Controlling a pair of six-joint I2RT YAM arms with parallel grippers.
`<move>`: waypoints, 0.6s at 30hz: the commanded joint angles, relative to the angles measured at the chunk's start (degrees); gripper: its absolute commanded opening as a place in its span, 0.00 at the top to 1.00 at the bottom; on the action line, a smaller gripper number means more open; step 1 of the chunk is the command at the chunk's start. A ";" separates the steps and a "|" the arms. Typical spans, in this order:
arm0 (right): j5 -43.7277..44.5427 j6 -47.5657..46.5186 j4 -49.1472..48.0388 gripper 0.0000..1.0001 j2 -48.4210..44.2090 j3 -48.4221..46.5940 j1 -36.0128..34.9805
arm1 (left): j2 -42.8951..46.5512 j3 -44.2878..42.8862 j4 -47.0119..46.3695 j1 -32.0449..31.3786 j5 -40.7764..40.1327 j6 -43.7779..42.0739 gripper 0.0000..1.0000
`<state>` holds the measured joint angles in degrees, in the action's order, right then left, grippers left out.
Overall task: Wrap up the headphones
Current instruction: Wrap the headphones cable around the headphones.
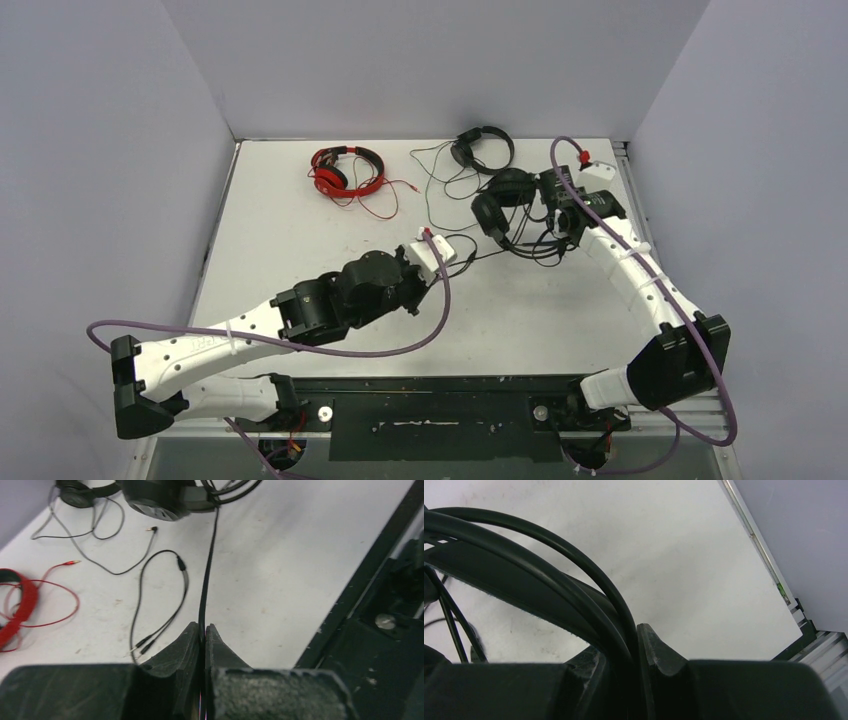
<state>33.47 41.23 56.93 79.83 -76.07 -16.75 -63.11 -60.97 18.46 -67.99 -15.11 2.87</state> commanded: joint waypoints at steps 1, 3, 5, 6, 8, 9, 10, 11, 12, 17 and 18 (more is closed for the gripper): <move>3.34 -1.05 -6.42 1.00 -2.54 2.19 -3.42 | 0.14 -6.05 2.71 -0.66 -11.08 -10.30 1.00; 5.40 -0.30 -4.84 1.00 -1.43 3.13 -5.88 | -0.13 -6.19 -1.52 -0.66 -12.95 -14.22 1.00; 5.63 -0.27 -4.46 1.00 -0.85 4.22 -8.10 | -0.57 -5.74 -7.16 -0.38 -14.17 -17.74 1.00; 5.37 -0.47 -4.54 1.00 -0.85 5.03 -9.20 | -1.16 -5.96 -9.32 0.11 -14.10 -19.03 1.00; 3.48 -2.21 -6.10 1.00 -1.80 7.02 -10.86 | -2.96 -7.24 -12.39 2.19 -12.21 -20.36 1.00; 1.86 -3.54 -7.58 1.00 -2.75 8.18 -11.66 | -3.91 -8.17 -12.98 3.74 -10.14 -20.28 1.00; 0.19 -4.81 -8.81 1.00 -3.70 9.38 -12.06 | -4.92 -9.10 -13.53 5.86 -7.41 -19.78 1.00; -1.28 -6.00 -9.80 1.00 -4.51 10.45 -12.34 | -5.73 -9.70 -14.17 8.05 -4.57 -19.04 1.00; -2.48 -6.90 -10.46 1.00 -5.15 11.35 -12.52 | -6.39 -10.31 -14.82 9.96 -1.51 -18.28 1.00; -6.65 -10.84 -10.87 1.00 -6.16 12.98 -14.28 | -9.62 -11.98 -17.46 14.96 5.36 -17.70 1.00; -8.14 -11.54 -10.82 1.00 -6.43 13.06 -14.73 | -10.30 -11.99 -17.63 15.61 6.18 -17.72 1.00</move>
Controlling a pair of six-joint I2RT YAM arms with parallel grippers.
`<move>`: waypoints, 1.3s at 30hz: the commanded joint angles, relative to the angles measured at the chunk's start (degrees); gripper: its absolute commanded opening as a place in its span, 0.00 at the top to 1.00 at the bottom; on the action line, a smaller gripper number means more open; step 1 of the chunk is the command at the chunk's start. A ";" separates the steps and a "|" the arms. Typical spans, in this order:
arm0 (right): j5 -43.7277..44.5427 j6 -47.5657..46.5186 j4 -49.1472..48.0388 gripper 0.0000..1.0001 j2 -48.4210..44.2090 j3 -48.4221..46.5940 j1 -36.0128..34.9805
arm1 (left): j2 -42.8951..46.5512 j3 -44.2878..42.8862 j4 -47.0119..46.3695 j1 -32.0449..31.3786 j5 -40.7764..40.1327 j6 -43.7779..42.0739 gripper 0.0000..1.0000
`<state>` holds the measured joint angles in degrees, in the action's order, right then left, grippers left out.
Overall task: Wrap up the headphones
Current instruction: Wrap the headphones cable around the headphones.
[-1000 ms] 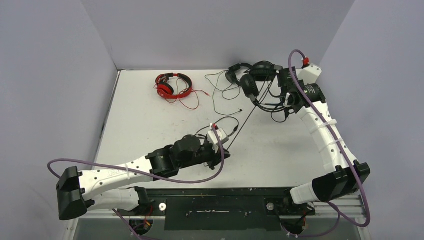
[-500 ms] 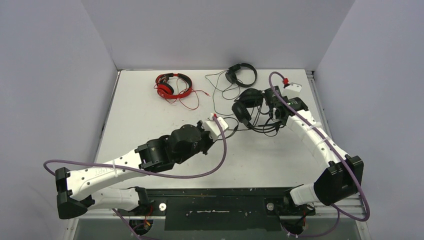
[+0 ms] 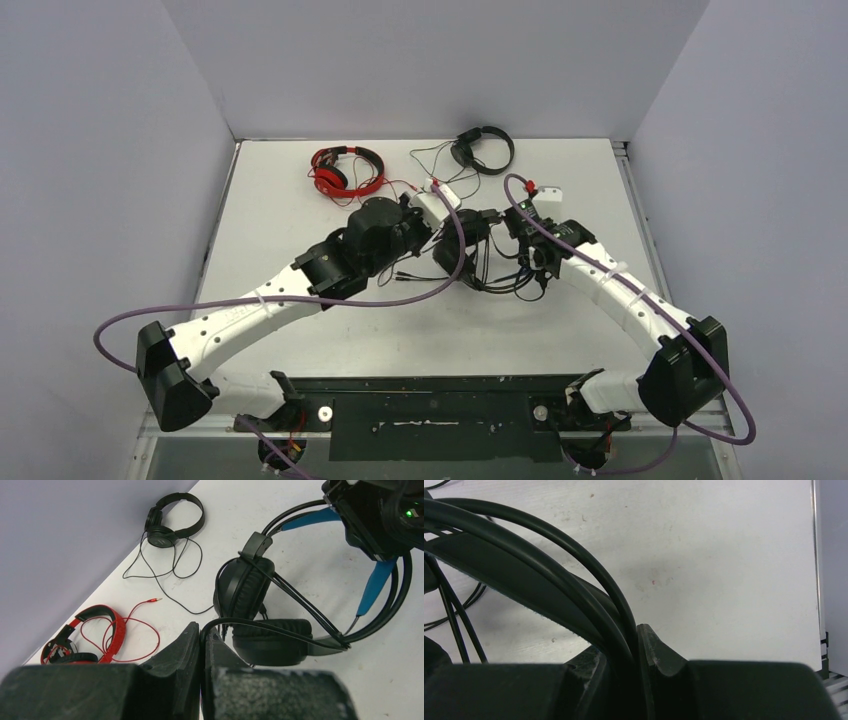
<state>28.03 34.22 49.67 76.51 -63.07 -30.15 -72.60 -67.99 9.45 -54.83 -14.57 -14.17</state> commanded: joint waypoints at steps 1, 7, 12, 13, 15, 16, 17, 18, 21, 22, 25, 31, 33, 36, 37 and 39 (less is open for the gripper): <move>-3.91 -5.29 -3.69 1.00 -3.43 0.12 -1.83 | -1.40 -4.87 -9.58 3.09 6.71 -0.54 1.00; -10.72 -9.42 -4.83 1.00 -6.13 -0.74 -5.89 | -4.21 -3.38 -15.23 8.57 15.89 4.00 1.00; -12.81 -11.38 -3.80 1.00 -5.81 -2.03 -9.28 | -7.33 -4.10 -19.53 16.12 29.66 11.90 0.95; -13.35 -11.71 -3.95 1.00 -5.89 -2.07 -9.83 | -8.13 -4.47 -20.03 17.52 32.03 13.43 0.94; -14.21 -12.17 -3.79 1.00 -6.21 -2.22 -10.73 | -9.76 -5.00 -21.04 19.87 36.03 16.37 0.93; -14.76 -12.50 -3.86 1.00 -6.51 -2.28 -11.20 | -10.28 -5.00 -21.55 20.90 37.64 17.27 0.92; -15.40 -12.74 -3.92 1.00 -6.81 -2.28 -11.64 | -10.72 -4.80 -22.29 21.91 39.35 18.04 0.92; -16.07 -13.09 -3.99 1.00 -7.05 -2.47 -11.94 | -11.00 -4.39 -23.00 22.94 40.51 18.76 0.91; -16.96 -13.57 -2.86 1.00 -7.37 -3.82 -12.63 | -11.47 -2.84 -25.80 25.85 44.11 21.57 0.90; -17.48 -13.91 -2.61 1.00 -7.49 -4.17 -12.79 | -11.51 -2.40 -26.62 26.82 44.89 22.40 0.88; -19.73 -14.70 -2.46 1.00 -8.22 -5.20 -13.00 | -12.16 -1.52 -28.00 28.55 46.99 24.26 0.87; -21.93 -15.94 0.09 1.00 -8.60 -8.79 -13.00 | -14.31 0.47 -33.01 30.81 50.61 29.29 0.86; -22.99 -16.28 0.49 1.00 -9.08 -10.07 -13.00 | -14.77 2.04 -36.00 31.43 51.20 31.39 0.85; -23.08 -16.12 2.65 1.00 -8.94 -13.07 -13.00 | -15.63 4.26 -40.56 32.16 52.01 34.93 0.85; -23.06 -15.95 3.22 1.00 -8.86 -14.25 -13.00 | -15.83 4.86 -41.70 32.30 52.27 35.78 0.85; -23.34 -15.81 4.20 1.00 -8.76 -16.60 -13.00 | -16.25 5.94 -43.61 32.46 52.22 36.97 0.86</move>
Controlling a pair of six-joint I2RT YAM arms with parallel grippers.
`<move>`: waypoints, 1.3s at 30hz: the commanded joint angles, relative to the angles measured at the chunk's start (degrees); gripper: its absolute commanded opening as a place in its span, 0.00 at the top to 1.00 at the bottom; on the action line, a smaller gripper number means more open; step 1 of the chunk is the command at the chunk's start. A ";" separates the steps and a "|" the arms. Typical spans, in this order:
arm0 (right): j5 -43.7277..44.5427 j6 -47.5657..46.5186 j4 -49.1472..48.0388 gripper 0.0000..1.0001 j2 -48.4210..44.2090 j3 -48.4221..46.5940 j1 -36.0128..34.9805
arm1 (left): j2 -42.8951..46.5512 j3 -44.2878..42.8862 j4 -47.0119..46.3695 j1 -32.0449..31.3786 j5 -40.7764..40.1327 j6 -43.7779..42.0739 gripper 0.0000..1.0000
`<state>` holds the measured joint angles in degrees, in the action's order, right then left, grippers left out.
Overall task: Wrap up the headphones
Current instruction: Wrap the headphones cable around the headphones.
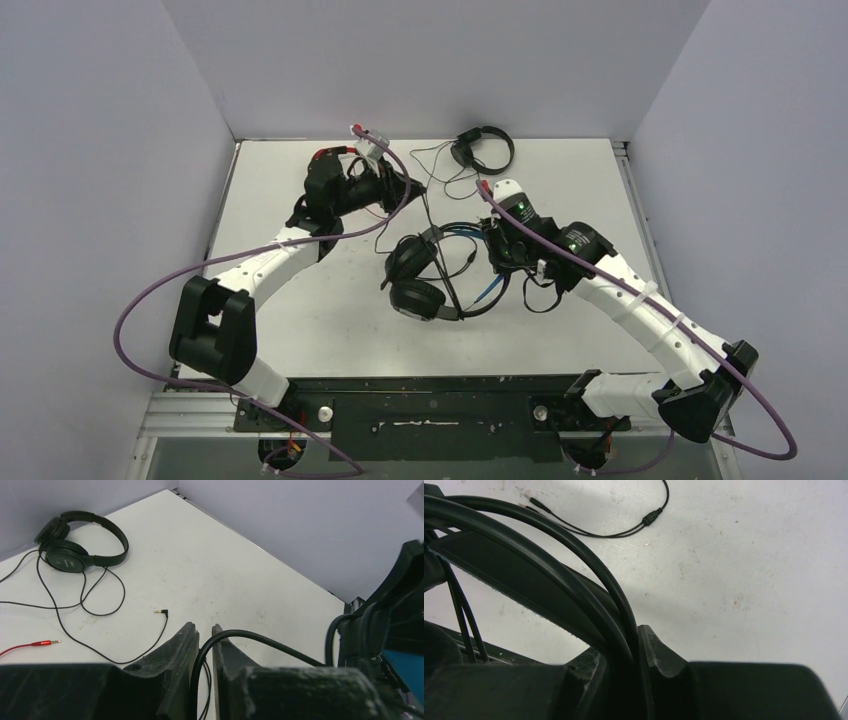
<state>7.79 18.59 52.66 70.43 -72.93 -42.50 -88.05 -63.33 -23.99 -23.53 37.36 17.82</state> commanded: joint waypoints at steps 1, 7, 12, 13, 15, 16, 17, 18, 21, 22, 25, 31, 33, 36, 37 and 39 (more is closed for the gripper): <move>-3.09 0.05 1.79 1.00 -2.61 -7.89 -0.65 | -0.92 1.96 -10.85 1.16 0.14 5.31 0.86; -2.52 0.48 4.75 1.00 -1.73 -15.81 -0.57 | -0.93 6.37 -15.94 1.38 -1.14 7.84 0.87; -2.14 1.45 5.45 1.00 -0.41 -21.45 -0.57 | -1.75 9.29 -21.96 1.39 -1.02 11.81 0.87; -1.72 1.75 5.55 1.00 -0.05 -22.71 -0.49 | -1.90 9.82 -23.38 1.38 -0.98 12.62 0.87; -1.33 2.22 4.95 1.00 0.41 -24.74 -0.48 | -2.15 10.94 -26.23 1.38 -0.99 14.32 0.87; -0.84 2.75 4.79 1.00 0.87 -25.98 -0.48 | -2.30 11.45 -27.56 1.31 -0.90 15.24 0.87; -0.62 3.11 4.65 1.00 1.54 -27.31 -0.48 | -2.63 11.99 -29.19 1.22 -0.77 16.22 0.86; -0.67 3.45 4.42 1.00 1.83 -28.63 -0.48 | -2.84 12.46 -30.65 1.10 -0.91 17.19 0.86; 0.64 5.14 4.40 1.00 3.87 -33.01 -0.41 | -3.50 14.44 -34.60 0.33 -1.38 19.27 0.85; 1.25 5.67 4.48 1.00 4.50 -34.30 -0.39 | -3.67 14.86 -35.20 -0.27 -1.74 19.35 0.85; 5.13 8.92 5.99 1.00 6.51 -38.77 -0.07 | -4.14 15.29 -35.05 -3.27 -3.59 18.36 0.85; 5.77 14.62 6.74 1.00 8.61 -45.23 3.48 | -6.12 15.83 -35.09 -8.92 -7.94 14.64 0.85; 5.20 15.93 6.25 1.00 8.56 -46.15 5.44 | -6.93 16.91 -38.02 -9.44 -8.52 15.91 0.85; 4.90 17.69 5.42 1.00 8.12 -46.67 8.37 | -8.21 18.48 -41.48 -10.18 -9.09 17.65 0.85; 5.06 18.28 5.18 1.00 8.02 -46.73 9.32 | -8.64 18.77 -41.58 -10.55 -9.21 17.71 0.84; 5.81 19.46 4.95 1.00 8.03 -46.94 10.75 | -9.54 19.50 -42.32 -11.46 -9.43 17.81 0.83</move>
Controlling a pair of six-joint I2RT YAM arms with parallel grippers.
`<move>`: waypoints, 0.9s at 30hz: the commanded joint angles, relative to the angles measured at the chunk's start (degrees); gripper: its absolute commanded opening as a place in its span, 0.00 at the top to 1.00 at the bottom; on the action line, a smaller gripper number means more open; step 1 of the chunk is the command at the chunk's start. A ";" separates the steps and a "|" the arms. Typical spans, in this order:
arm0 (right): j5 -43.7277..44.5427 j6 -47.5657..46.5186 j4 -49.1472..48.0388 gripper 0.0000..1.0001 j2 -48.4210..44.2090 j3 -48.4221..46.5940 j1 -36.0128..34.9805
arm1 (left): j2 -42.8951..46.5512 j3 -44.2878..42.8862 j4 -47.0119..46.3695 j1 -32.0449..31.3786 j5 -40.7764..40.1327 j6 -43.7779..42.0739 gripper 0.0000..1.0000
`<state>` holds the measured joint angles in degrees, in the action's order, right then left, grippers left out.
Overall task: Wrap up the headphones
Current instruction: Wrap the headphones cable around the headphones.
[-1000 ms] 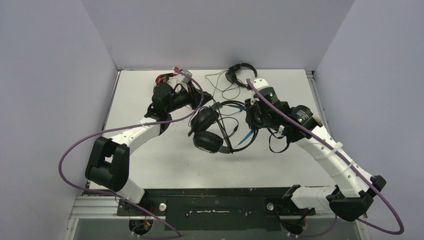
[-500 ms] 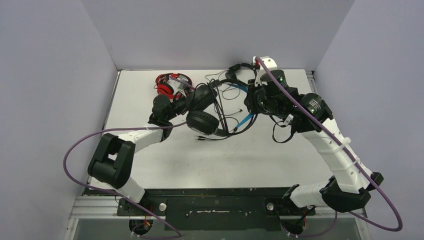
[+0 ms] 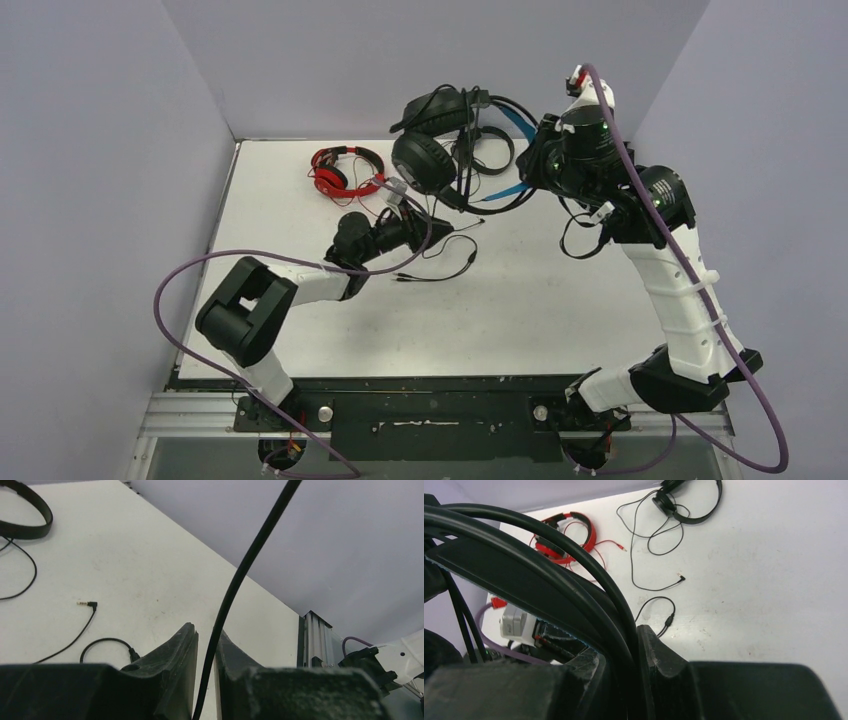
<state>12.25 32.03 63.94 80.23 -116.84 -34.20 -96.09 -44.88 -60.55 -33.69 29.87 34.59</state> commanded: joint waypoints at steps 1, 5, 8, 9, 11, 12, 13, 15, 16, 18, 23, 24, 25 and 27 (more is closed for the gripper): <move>1.84 6.48 -6.58 1.00 -1.82 -3.05 2.97 | -1.92 1.62 -6.64 -1.89 -2.26 1.21 0.83; 5.80 8.83 -6.15 1.00 -1.63 -3.57 4.08 | -4.27 3.31 -10.57 -4.41 -3.19 2.89 0.83; 9.27 10.02 -6.11 1.00 -1.81 -3.89 4.86 | -5.95 3.62 -12.56 -5.85 -3.35 3.33 0.84; 10.31 10.31 -6.22 1.00 -1.89 -3.92 5.04 | -6.45 3.55 -13.01 -6.29 -3.18 3.51 0.84; 11.89 9.94 -6.61 1.00 -1.85 -4.03 5.46 | -7.21 3.58 -13.53 -7.22 -3.07 3.70 0.84; 12.87 9.91 -6.56 1.00 -1.78 -4.11 5.60 | -7.38 3.74 -13.69 -7.64 -2.99 3.80 0.84; 13.76 9.85 -6.58 1.00 -1.72 -3.97 5.75 | -7.50 3.86 -13.83 -8.08 -2.97 3.85 0.84; 15.14 9.63 -6.88 1.00 -1.68 -3.42 6.04 | -7.53 4.27 -14.13 -9.09 -3.06 3.82 0.84; 15.66 9.48 -7.01 1.00 -1.73 -3.09 6.22 | -7.51 4.42 -14.19 -9.54 -3.06 3.78 0.84; 16.77 9.20 -7.53 1.00 -1.78 -2.24 6.38 | -7.18 4.71 -14.31 -10.34 -2.94 3.73 0.86; 21.51 7.65 -8.57 1.00 -1.80 0.32 6.87 | -4.53 6.30 -13.85 -12.19 -2.93 3.65 0.98; 22.41 7.26 -8.97 1.00 -1.99 1.10 6.90 | -3.55 6.71 -13.17 -12.35 -2.98 3.33 1.00; 23.40 7.01 -9.21 1.00 -2.06 1.95 7.00 | -2.40 7.20 -12.18 -12.55 -3.09 3.02 1.00; 25.39 6.42 -9.94 1.00 -2.38 3.98 7.23 | 0.72 7.94 -8.92 -12.84 -3.64 1.46 1.00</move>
<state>30.85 37.78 62.65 80.12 -114.63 -27.97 -102.08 -38.30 -70.96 -45.80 26.89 38.24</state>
